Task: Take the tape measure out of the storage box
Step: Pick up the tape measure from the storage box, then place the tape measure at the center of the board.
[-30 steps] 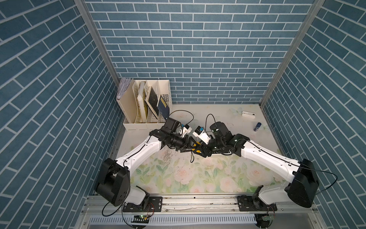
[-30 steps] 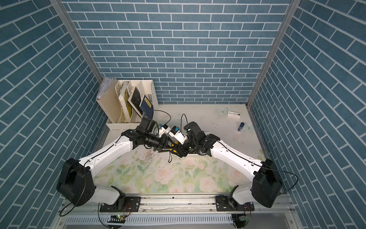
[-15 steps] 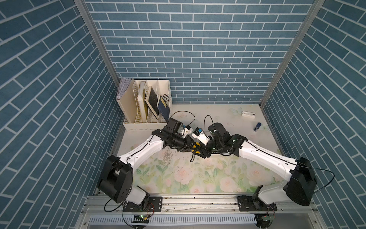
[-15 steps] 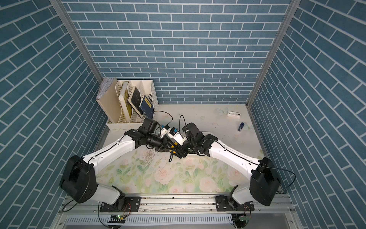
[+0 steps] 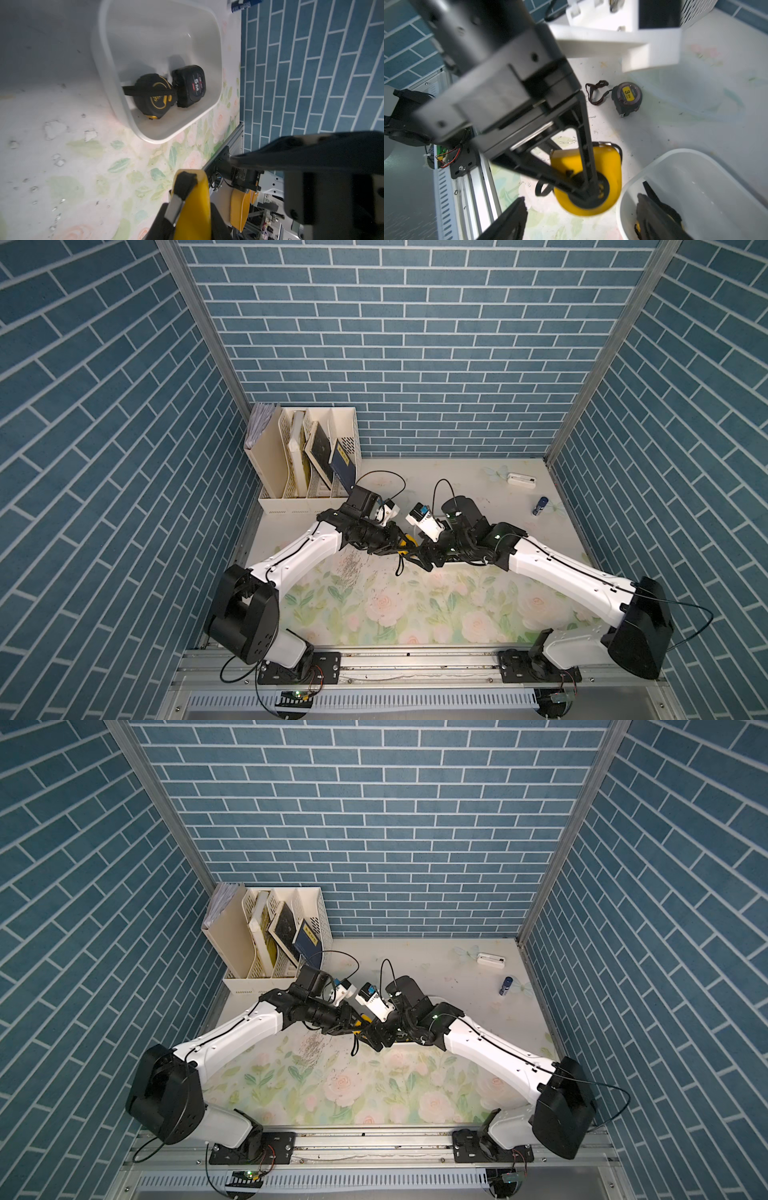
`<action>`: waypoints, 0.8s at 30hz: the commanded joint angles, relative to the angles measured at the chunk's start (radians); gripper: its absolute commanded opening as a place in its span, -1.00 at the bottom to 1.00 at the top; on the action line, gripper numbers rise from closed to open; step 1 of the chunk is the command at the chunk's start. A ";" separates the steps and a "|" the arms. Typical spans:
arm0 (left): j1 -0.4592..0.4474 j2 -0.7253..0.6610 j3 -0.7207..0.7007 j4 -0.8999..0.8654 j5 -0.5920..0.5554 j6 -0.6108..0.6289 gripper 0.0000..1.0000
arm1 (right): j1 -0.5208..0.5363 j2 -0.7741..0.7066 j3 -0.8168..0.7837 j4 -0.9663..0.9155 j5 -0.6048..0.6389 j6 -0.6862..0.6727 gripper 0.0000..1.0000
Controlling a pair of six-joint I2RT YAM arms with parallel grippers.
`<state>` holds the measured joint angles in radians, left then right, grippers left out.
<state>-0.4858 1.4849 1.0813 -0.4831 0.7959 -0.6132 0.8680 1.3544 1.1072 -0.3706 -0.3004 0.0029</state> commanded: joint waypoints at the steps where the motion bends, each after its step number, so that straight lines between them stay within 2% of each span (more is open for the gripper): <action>1: 0.050 -0.036 -0.014 -0.024 -0.080 0.018 -1.00 | -0.001 -0.054 -0.029 0.023 0.072 0.029 0.85; 7: 0.082 -0.044 -0.009 -0.163 -0.285 0.078 -1.00 | -0.068 -0.089 -0.074 0.033 0.166 0.111 0.90; 11: 0.086 -0.054 -0.101 -0.190 -0.394 0.079 -1.00 | -0.174 -0.068 -0.094 0.026 0.243 0.215 0.91; 14: 0.092 -0.063 -0.176 -0.176 -0.457 0.071 -1.00 | -0.262 -0.018 -0.076 -0.016 0.248 0.277 0.91; 17: 0.106 -0.059 -0.216 -0.149 -0.496 0.059 -1.00 | -0.289 0.042 -0.029 -0.073 0.264 0.296 0.91; 24: 0.129 -0.020 -0.251 -0.107 -0.537 0.048 -1.00 | -0.305 0.225 0.142 -0.333 0.346 0.316 0.81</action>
<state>-0.3649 1.4433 0.8387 -0.6170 0.2981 -0.5655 0.5682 1.5494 1.1973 -0.5491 -0.0097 0.2832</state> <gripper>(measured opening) 0.292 0.907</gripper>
